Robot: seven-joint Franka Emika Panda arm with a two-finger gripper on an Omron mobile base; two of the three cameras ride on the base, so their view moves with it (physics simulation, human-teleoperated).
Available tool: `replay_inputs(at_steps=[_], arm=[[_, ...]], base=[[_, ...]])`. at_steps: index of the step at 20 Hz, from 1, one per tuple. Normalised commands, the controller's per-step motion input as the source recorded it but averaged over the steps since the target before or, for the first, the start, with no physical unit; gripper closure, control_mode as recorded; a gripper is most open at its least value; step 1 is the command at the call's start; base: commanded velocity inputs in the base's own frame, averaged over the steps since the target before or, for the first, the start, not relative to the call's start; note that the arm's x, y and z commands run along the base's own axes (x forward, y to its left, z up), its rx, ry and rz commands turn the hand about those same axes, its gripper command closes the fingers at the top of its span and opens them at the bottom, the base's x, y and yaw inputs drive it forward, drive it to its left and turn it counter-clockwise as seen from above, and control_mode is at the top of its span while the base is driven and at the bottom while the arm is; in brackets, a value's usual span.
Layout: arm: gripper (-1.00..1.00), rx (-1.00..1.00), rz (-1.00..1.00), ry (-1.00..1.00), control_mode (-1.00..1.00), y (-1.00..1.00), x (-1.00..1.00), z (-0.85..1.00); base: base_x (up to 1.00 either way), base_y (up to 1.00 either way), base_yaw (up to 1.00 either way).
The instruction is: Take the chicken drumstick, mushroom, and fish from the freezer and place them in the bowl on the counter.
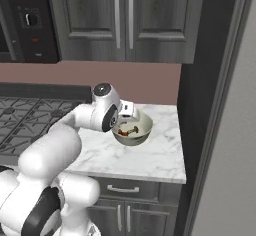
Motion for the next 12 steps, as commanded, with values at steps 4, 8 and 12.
replay_inputs(at_steps=[4,8,12], arm=[[1.00,0.00,0.00,0.00,-1.00,0.00,1.00,-0.65],[1.00,0.00,0.00,0.00,-1.00,-0.13,1.00,-0.43],[-1.00,0.00,0.00,0.00,-1.00,-0.05,0.35,-0.10]], base=[[0.00,0.00,0.00],[0.00,0.00,0.00],[0.00,0.00,0.00]])
